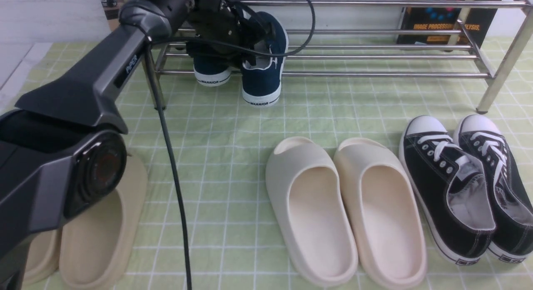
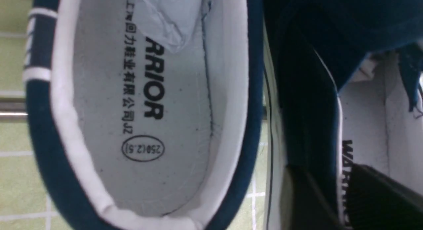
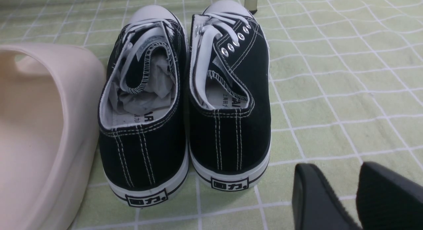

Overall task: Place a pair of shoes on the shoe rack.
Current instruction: Use the left arm to put a shoe into the shoe rack

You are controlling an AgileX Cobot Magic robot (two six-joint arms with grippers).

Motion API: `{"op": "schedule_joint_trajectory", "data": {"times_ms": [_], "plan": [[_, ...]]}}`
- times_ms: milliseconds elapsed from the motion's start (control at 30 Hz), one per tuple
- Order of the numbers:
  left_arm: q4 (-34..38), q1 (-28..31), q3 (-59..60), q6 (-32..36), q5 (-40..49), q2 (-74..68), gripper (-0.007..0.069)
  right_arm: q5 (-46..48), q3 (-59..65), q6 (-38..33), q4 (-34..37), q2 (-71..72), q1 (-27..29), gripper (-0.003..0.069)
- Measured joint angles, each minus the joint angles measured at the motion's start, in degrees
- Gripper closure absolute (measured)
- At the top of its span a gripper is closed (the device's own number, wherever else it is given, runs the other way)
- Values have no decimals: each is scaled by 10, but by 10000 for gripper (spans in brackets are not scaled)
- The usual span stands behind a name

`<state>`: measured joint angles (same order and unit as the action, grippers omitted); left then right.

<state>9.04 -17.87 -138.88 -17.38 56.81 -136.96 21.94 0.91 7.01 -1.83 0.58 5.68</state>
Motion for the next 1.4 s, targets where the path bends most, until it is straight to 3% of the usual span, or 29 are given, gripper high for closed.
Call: {"op": "schedule_joint_trajectory", "data": {"times_ms": [133, 233, 433, 467, 633, 933, 1133, 1200, 1400], "plan": [[-12, 0, 0, 3, 30, 18, 326, 0, 0, 0, 0, 0, 0, 420], [-30, 0, 0, 14, 64, 41, 342, 0, 0, 0, 0, 0, 0, 420], [-76, 0, -3, 39, 145, 102, 474, 0, 0, 0, 0, 0, 0, 420], [-74, -1, -2, 39, 148, 116, 522, 0, 0, 0, 0, 0, 0, 420], [-24, -23, 43, 54, 148, 147, 626, 0, 0, 0, 0, 0, 0, 420], [-13, -63, 210, 76, 147, 140, 638, 0, 0, 0, 0, 0, 0, 420], [-16, -62, 244, 62, 41, 140, 638, 0, 0, 0, 0, 0, 0, 420], [-16, -58, 244, 39, -37, 140, 638, 0, 0, 0, 0, 0, 0, 420], [-6, -37, 243, 5, -76, 135, 638, 0, 0, 0, 0, 0, 0, 420]]}}
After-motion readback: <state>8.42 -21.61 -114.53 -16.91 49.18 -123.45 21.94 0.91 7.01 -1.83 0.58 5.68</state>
